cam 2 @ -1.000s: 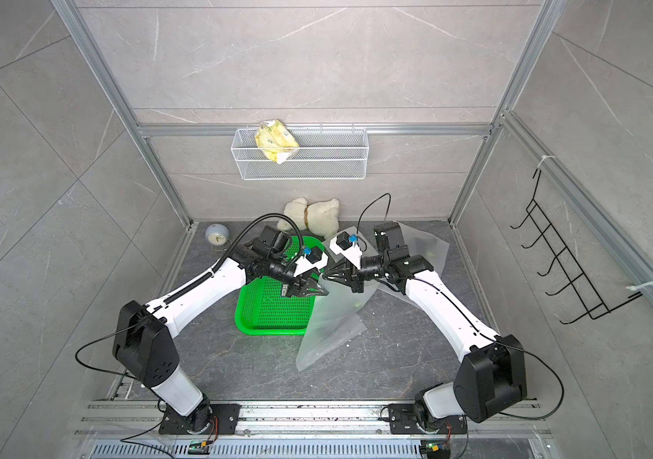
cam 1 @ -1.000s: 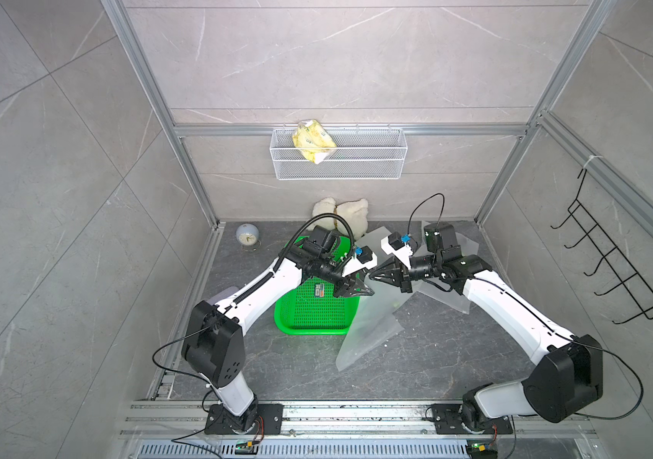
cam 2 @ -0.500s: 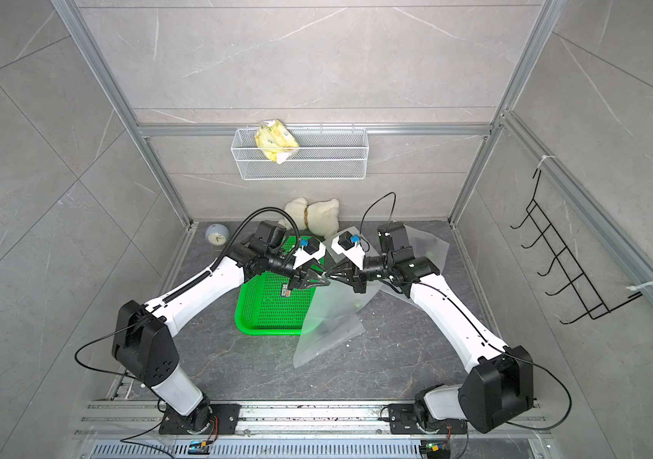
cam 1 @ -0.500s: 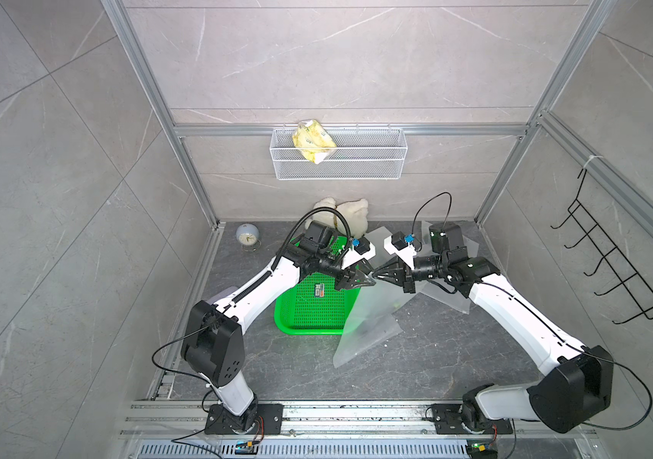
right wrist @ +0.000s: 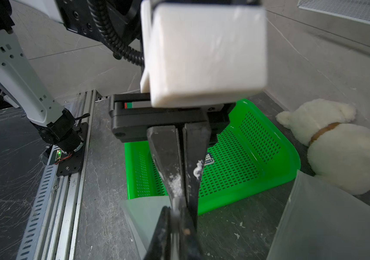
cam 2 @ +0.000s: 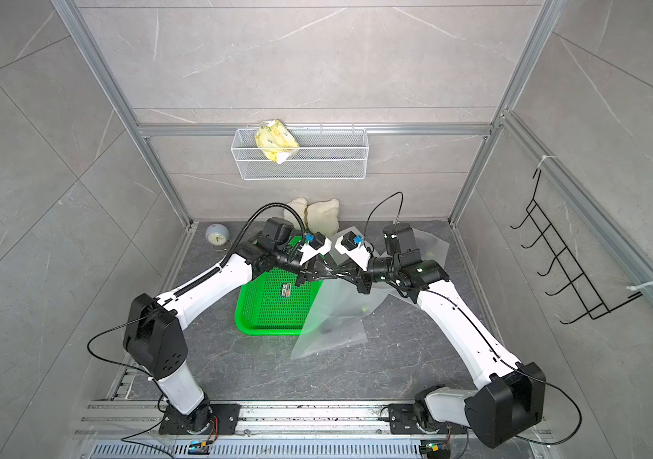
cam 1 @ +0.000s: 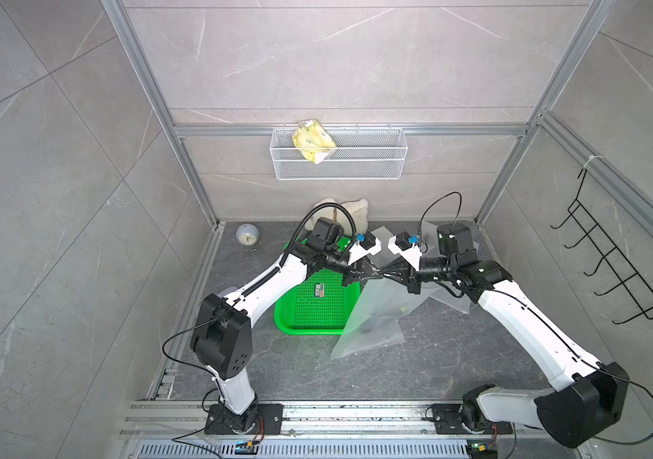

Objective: Place the eggplant in a zip-top bag and seal the zipper
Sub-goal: Zip the zipper on the zipper food storage bag.

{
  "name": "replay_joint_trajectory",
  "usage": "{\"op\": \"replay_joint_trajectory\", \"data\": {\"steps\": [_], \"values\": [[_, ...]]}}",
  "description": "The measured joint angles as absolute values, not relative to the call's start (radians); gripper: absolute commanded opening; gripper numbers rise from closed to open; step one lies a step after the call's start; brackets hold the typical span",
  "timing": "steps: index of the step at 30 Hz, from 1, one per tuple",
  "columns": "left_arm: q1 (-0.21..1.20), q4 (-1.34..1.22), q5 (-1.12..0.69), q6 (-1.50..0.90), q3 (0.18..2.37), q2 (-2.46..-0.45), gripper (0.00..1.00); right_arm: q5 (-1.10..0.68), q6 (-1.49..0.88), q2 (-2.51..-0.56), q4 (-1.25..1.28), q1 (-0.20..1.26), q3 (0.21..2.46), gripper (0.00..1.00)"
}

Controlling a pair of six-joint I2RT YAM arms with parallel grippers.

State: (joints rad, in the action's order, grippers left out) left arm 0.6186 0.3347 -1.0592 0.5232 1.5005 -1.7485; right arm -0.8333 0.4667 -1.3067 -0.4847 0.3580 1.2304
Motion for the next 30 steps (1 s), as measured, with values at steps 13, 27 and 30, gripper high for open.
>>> {"op": "replay_joint_trajectory", "data": {"steps": [13, 27, 30], "values": [[0.614, 0.298, -1.110, 0.502, 1.505, -1.758, 0.00, -0.741, 0.467, -1.262, -0.497, 0.347, 1.230, 0.00], [0.578, 0.224, -1.167, 0.429, 1.475, -1.755, 0.51, -0.741, 0.467, -1.280, -0.512, 0.332, 1.230, 0.00], [0.568, 0.234, -1.166, 0.429, 1.476, -1.755, 0.50, -0.747, 0.467, -1.285, -0.514, 0.332, 1.230, 0.00]]}}
